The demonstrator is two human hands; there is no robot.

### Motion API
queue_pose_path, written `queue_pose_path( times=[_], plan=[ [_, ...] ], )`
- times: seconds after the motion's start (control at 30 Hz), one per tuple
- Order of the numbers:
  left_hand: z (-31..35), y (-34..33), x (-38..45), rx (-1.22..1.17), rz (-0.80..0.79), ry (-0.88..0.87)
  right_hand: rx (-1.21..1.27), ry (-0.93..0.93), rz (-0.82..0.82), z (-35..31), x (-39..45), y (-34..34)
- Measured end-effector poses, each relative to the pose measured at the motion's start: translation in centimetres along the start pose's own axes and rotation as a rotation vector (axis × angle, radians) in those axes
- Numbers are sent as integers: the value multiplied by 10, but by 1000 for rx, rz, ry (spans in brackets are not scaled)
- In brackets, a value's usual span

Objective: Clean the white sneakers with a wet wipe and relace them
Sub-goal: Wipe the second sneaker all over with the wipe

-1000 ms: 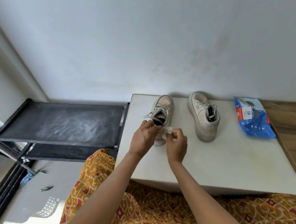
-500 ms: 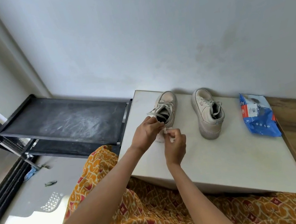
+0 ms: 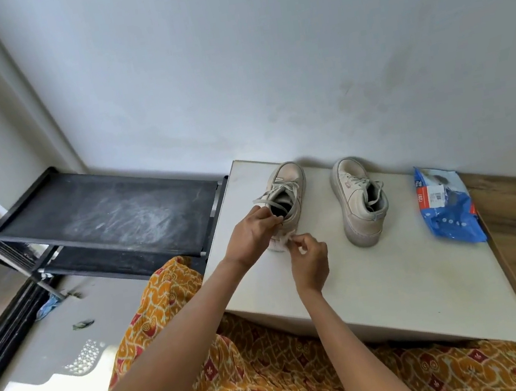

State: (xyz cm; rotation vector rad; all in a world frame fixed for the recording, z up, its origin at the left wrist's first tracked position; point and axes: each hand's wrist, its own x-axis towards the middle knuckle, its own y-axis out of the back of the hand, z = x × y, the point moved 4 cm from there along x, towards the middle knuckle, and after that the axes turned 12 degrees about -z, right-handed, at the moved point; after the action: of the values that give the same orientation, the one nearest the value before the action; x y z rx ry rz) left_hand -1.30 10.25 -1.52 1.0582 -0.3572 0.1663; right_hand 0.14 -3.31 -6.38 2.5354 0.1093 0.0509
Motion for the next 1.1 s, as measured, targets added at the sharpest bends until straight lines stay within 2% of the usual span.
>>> queue_pose_path(
  times=[0.07,0.2,0.3,0.43,0.47,0.57,0.63,0.9,1.03,1.1],
  plan=[
    [0,0,-1,13,10,6,11,4,0,-1,2,4],
    [3,1,-2,15,20,21,199,10,124,-20,4,8],
    [2,0,-3,52,2,22,94,40,127,-20,2,4],
    [2,-3,-3,57,19,30,-164,69,-10,8,6,11],
    [2,-4,-4,46,22,28,-139,33,-21,14,9,15],
    [1,-3,-3,32,35,19,164,-99,84,11,20,24],
    [1,-2,-2,33,32,10,302,-101,122,-2,24,20],
    [2,-2,-3,65,46,9,158,-116,-49,15,15,-1],
    [5,0,-3,76,41,11,223,-137,55,-1,34,12],
    [8,4,-3,123,29,4,198,-142,56,-4,31,7]
  ],
)
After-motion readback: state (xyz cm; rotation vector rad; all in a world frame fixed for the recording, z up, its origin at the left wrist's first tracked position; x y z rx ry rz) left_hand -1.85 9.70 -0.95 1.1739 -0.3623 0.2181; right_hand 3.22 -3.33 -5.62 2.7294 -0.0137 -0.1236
